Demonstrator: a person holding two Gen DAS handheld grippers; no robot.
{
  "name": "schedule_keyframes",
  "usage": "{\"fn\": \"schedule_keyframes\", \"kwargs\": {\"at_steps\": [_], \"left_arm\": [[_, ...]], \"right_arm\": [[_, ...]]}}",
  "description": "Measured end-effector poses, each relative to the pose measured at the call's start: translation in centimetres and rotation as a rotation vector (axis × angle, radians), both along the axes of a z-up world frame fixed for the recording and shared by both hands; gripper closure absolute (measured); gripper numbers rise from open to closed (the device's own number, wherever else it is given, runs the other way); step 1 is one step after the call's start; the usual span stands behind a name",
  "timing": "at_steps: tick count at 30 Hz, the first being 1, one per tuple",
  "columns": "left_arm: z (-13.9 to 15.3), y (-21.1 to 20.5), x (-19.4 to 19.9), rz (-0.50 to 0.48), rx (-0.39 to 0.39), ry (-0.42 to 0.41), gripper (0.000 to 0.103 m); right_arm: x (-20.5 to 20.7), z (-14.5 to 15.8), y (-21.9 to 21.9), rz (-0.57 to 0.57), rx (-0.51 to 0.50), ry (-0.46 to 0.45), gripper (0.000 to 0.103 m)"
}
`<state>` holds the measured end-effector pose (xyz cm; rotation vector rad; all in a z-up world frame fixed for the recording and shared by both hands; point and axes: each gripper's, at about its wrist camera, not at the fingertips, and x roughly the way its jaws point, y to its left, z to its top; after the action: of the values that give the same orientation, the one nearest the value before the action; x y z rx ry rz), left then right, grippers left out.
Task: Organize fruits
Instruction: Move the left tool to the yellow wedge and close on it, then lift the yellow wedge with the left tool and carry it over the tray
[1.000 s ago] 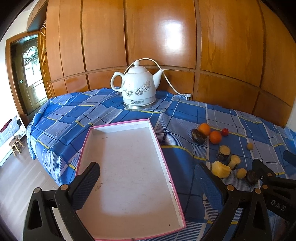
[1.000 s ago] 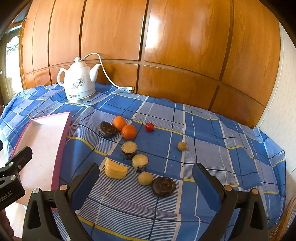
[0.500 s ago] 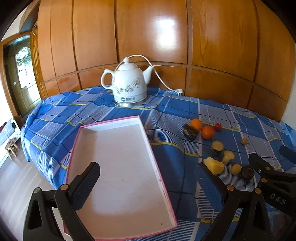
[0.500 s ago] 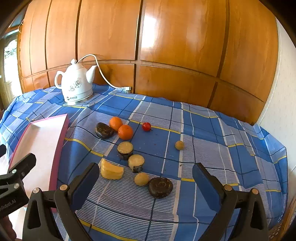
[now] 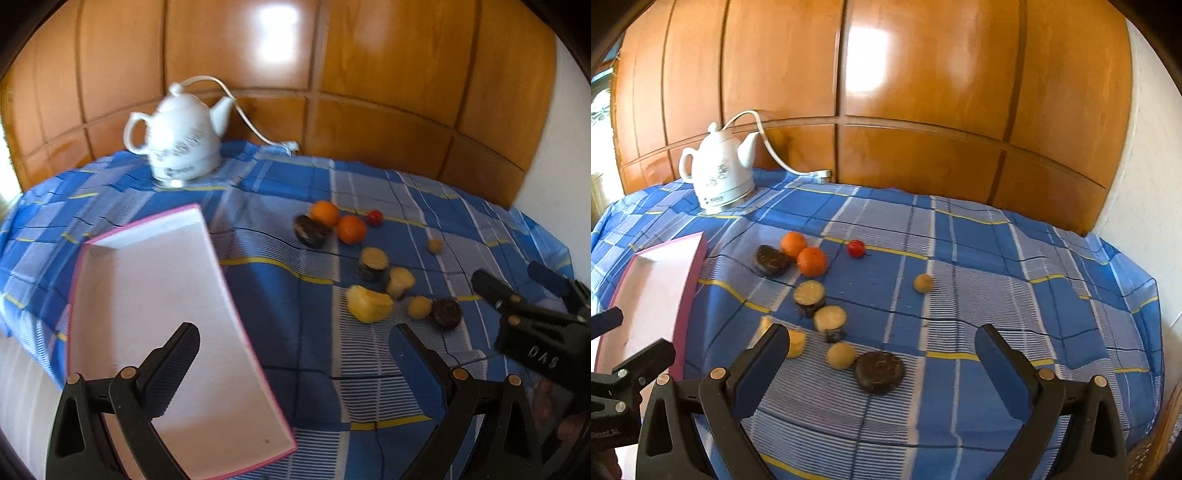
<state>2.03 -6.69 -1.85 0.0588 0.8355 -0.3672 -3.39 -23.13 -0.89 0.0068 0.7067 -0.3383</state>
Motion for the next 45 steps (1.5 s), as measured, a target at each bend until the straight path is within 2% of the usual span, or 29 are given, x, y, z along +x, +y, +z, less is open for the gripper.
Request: {"fn": "schedule_keyframes", "kwargs": {"at_steps": [4, 6, 8, 14, 18, 22, 23, 25, 26, 32, 38, 45], "left_arm": [[-0.4, -1.7, 1.3, -0.08, -0.003, 0.036, 0.016], [-0.8, -3.1, 2.0, -0.141, 0.014, 0.057, 0.03], [-1.5, -4.6, 2.6, -0.199, 0.032, 0.087, 0.038], [-3.9, -8.3, 4.5, -0.27, 0.088, 0.133, 0.039], [-5.3, -10.0, 5.3, -0.315, 0.136, 0.141, 0.037], [-6.6, -10.9, 6.2, -0.34, 0.152, 0.159, 0.037], [-7.0, -11.0, 6.4, -0.34, 0.157, 0.166, 0.038], [-7.4, -10.9, 6.4, -0.34, 0.157, 0.15, 0.048], [-7.3, -10.8, 6.3, -0.35, 0.154, 0.133, 0.052], [-6.5, -9.6, 6.1, -0.306, 0.073, 0.136, 0.053], [-3.7, -7.4, 4.7, -0.272, -0.014, 0.092, 0.053], [-1.1, -2.9, 3.7, -0.188, -0.088, 0.065, 0.053]], "right_arm": [[-0.6, 0.2, -2.1, -0.053, 0.003, -0.005, 0.001], [-0.9, 0.1, -2.9, -0.067, 0.011, 0.0, 0.001], [-1.0, -0.1, -3.6, -0.073, 0.019, 0.007, 0.001], [-1.3, -0.7, -4.5, -0.071, 0.039, 0.03, 0.001], [-1.4, -0.8, -5.2, -0.072, 0.054, 0.038, 0.001], [-1.4, -0.8, -5.6, -0.063, 0.077, 0.04, 0.001], [-1.4, -0.8, -5.7, -0.059, 0.084, 0.043, 0.001], [-1.2, -0.7, -5.7, -0.051, 0.094, 0.043, 0.001], [-1.2, -0.7, -5.6, -0.044, 0.095, 0.043, 0.002], [-0.5, -1.1, -4.6, 0.003, 0.093, 0.071, 0.015], [0.1, -2.1, -3.0, 0.064, 0.077, 0.107, 0.015], [0.6, -3.6, -1.9, 0.13, 0.161, 0.153, 0.017]]}}
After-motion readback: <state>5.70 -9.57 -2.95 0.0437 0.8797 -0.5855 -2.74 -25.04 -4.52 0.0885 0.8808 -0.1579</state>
